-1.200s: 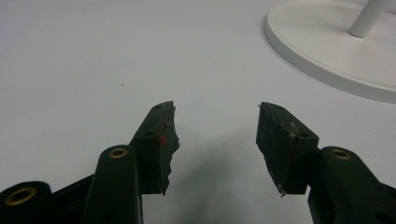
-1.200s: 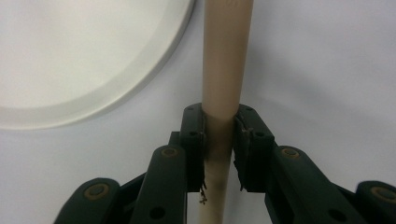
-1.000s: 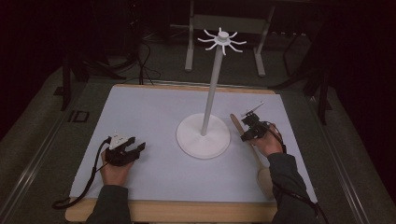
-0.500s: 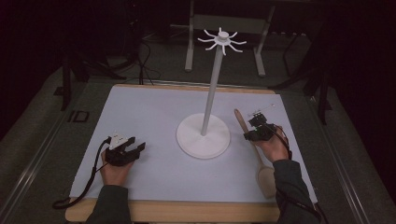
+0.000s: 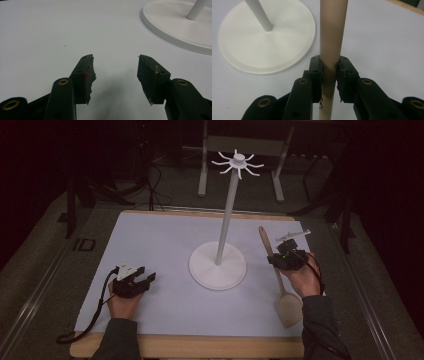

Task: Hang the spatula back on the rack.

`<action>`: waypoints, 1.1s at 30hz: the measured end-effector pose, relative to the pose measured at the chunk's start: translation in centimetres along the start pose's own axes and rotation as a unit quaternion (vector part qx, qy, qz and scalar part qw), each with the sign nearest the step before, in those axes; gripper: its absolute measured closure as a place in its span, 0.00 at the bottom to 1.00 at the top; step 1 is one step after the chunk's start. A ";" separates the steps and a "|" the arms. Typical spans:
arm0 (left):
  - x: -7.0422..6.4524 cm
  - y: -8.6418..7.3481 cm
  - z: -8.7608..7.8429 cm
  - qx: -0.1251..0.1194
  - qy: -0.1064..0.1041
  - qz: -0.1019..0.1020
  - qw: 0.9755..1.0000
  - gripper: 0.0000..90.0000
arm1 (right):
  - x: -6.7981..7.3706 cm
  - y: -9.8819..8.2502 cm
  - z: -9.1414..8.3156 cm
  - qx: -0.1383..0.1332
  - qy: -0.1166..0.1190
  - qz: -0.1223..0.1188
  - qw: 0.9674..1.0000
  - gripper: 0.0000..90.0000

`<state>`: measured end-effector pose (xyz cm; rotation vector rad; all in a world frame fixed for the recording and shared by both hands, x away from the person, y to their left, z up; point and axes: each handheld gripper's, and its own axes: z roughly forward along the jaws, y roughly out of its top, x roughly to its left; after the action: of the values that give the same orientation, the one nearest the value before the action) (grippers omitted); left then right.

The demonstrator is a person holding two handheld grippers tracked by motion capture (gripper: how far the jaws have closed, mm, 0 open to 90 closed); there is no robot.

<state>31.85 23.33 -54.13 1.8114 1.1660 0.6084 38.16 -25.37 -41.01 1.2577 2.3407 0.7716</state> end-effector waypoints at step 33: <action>0.0 0.0 0.0 -0.001 -0.001 0.002 1.000 0.52 | -0.1 0.4 -3.6 -0.092 -0.009 -0.006 0.996 0.84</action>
<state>31.83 23.31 -54.13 1.8125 1.1613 0.6088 36.46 -26.26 -37.97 1.1669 2.2030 0.9430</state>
